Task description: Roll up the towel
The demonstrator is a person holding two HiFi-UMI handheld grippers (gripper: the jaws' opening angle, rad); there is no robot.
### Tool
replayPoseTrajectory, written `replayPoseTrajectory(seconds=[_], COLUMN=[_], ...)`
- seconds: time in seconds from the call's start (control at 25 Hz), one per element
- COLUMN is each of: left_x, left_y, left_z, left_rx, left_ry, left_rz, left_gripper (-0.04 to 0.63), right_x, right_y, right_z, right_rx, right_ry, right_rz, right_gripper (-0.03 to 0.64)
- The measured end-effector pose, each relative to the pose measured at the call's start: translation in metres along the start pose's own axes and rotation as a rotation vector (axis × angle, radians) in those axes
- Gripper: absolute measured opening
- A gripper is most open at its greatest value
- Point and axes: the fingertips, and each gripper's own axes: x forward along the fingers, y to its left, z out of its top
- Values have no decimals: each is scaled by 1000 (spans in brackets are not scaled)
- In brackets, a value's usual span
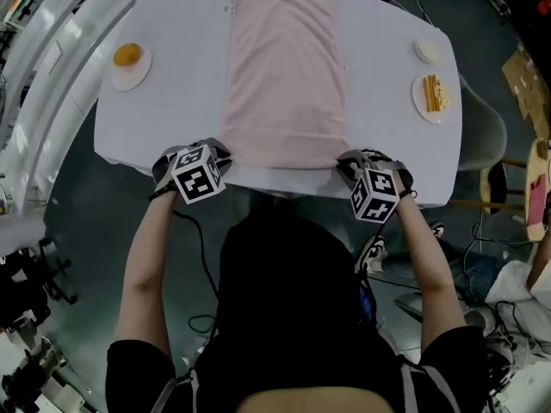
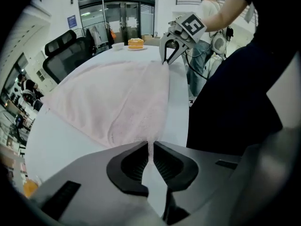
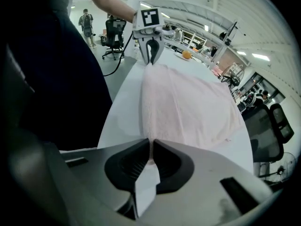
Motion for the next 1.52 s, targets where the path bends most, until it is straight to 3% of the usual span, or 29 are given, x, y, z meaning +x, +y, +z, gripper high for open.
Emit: replayPoseTrajectory(seconds=[0.24, 0.36, 1.16, 1.52], left_x=[-15, -25, -44, -47], left_y=[-10, -20, -143, -138], left_z=[-4, -6, -55, -56], left_rx=[156, 184, 147, 111], left_ry=[41, 47, 34, 3], left_rz=[144, 188, 168, 159], left_gripper=[24, 21, 21, 21], right_x=[-17, -28, -54, -52], right_y=[3, 10, 140, 137], right_z=[6, 11, 40, 45], right_rx=[12, -5, 6, 27], right_ry=[-13, -4, 19, 22], right_rz=[-38, -74, -65, -59], right_gripper=[26, 25, 23, 23])
